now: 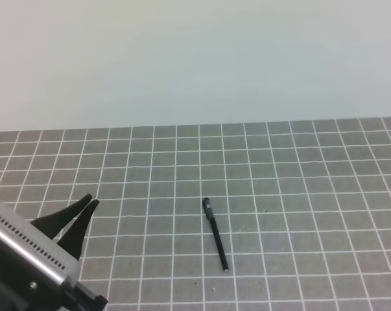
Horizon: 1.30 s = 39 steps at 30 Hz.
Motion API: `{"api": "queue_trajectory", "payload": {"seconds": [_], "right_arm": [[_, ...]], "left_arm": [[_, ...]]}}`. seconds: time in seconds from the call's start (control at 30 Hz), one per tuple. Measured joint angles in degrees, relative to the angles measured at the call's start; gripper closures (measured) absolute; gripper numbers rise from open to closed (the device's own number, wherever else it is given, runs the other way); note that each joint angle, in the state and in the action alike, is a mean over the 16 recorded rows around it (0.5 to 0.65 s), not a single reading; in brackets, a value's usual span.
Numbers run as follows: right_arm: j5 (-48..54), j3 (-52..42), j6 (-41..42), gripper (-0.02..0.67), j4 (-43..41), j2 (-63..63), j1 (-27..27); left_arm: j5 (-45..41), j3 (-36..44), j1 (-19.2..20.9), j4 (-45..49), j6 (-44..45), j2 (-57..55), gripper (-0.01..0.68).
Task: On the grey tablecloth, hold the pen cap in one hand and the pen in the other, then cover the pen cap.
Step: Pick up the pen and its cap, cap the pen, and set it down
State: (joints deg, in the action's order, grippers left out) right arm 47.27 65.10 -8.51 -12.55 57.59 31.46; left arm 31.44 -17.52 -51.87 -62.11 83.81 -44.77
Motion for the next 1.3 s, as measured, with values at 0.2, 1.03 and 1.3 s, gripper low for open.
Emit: {"api": "queue_trajectory", "payload": {"seconds": [0.2,1.03,1.3], "right_arm": [[-2.4,-13.9,-4.4,0.644,-6.8,-10.0,0.0],[-12.7,-42.7,-19.7,0.645,-19.8,-34.3,0.0],[-12.7,-43.8,-20.6,0.645,-21.1,-34.8,0.0]], "left_arm": [[0.0,0.0,0.0,-0.4,-0.2,0.0,0.672],[-0.2,0.0,0.0,-0.5,-1.9,0.0,0.672],[-0.3,0.0,0.0,-0.6,-1.9,0.0,0.672]]}}
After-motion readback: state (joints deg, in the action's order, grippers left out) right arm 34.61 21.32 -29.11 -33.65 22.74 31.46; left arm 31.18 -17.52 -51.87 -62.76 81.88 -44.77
